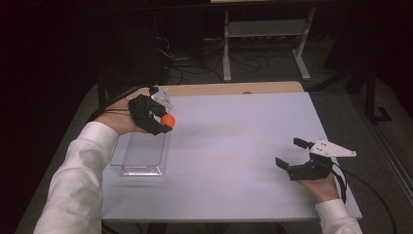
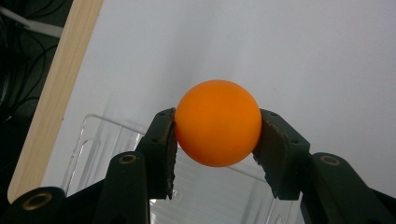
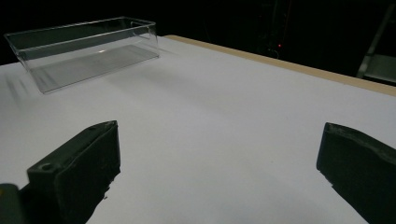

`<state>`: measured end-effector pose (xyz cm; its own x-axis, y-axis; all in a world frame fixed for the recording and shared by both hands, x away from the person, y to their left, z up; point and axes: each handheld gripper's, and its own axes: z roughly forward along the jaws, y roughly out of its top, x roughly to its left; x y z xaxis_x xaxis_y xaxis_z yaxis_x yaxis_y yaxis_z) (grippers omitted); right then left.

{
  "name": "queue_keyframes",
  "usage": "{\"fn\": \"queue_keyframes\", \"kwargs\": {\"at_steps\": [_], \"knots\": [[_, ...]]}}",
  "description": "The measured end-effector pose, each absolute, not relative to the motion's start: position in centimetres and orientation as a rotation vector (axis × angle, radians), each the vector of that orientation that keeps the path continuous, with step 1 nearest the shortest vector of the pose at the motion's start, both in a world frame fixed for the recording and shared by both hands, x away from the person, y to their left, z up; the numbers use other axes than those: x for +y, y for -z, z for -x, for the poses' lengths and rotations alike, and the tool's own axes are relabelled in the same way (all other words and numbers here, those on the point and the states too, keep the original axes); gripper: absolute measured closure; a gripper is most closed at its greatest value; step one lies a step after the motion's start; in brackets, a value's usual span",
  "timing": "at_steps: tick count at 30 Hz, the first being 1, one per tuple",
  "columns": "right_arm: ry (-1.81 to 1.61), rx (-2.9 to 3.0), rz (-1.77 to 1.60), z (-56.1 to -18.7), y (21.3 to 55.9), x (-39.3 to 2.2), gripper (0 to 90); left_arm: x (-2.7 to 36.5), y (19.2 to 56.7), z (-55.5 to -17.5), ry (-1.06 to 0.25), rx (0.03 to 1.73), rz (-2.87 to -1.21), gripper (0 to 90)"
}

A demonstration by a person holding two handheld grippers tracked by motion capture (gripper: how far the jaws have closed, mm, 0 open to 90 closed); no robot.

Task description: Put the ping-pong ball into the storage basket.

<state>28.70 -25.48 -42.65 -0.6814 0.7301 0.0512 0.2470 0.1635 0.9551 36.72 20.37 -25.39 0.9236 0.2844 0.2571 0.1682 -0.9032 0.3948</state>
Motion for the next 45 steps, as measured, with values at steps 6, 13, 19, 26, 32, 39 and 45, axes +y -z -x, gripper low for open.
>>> {"fn": "queue_keyframes", "kwargs": {"at_steps": [6,13,19,26,32,39,45], "knots": [[-1.530,2.025,-0.927,-28.7,42.7,-25.4,0.0,21.2,25.5,-36.6,-0.445,0.350,-2.727,51.1],[-1.528,2.026,-0.927,-28.7,42.7,-25.4,0.0,22.1,25.7,-36.4,-0.448,0.368,-2.733,51.1],[-1.527,2.025,-0.932,-28.7,42.7,-25.5,0.0,22.6,25.5,-36.2,-0.447,0.378,-2.740,51.1],[-1.527,2.026,-0.934,-28.7,42.7,-25.5,0.0,23.2,25.6,-35.9,-0.441,0.385,-2.758,51.1],[-1.523,2.024,-0.935,-28.7,42.7,-25.5,0.0,23.6,25.7,-35.8,-0.430,0.389,-2.782,51.1],[-1.523,2.025,-0.935,-28.7,42.7,-25.6,0.0,24.0,25.7,-35.6,-0.420,0.398,-2.809,51.1],[-1.523,2.024,-0.935,-28.7,42.7,-25.5,0.0,24.1,25.6,-35.6,-0.406,0.394,-2.839,51.1]]}}
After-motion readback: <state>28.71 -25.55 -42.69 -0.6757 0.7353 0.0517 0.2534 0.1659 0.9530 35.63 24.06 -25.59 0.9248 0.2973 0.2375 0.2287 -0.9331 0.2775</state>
